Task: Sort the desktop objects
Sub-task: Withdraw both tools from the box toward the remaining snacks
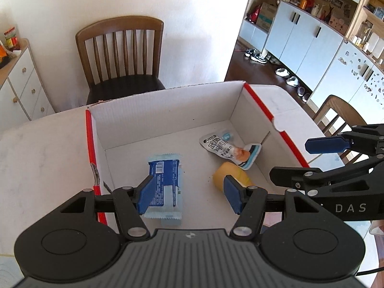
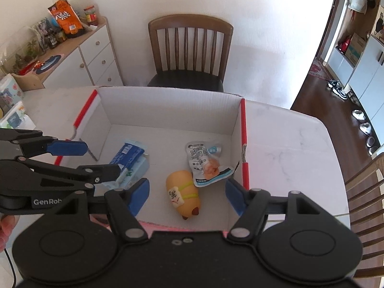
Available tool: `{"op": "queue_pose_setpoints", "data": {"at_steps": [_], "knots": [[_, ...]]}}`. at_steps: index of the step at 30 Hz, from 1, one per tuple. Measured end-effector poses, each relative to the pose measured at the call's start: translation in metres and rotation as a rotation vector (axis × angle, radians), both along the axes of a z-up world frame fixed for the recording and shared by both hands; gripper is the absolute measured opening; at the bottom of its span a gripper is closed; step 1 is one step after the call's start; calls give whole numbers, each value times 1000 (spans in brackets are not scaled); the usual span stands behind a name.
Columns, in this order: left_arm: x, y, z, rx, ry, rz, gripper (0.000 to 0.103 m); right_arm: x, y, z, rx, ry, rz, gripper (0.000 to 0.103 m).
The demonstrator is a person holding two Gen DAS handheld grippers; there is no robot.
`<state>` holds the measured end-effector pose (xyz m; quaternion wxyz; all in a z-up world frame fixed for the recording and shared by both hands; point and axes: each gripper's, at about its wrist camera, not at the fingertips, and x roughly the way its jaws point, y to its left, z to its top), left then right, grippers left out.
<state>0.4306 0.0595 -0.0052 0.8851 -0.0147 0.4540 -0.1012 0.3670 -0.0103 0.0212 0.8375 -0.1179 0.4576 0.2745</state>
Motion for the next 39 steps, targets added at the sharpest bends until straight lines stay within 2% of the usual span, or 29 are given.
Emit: {"op": "queue_pose_setpoints", "data": {"at_steps": [7,26,29,32,39], "knots": [[-25,0,13,-5,-16,2,61,-21,-9,11,25,-5,17,70],[-83,13,21,-46,-36,-9,61,-81,-31,19,73,7,66,71],[-92,12,18,-41,-37,-17,67,-90,-33,17,75,0,73,73],[-100,12,15,-42,-38,-23,67,-101,-34,14,78,-9,81,74],[-121,17,7,-40,-38,-10,75,-123,-37,5,91,-4,97,79]]}}
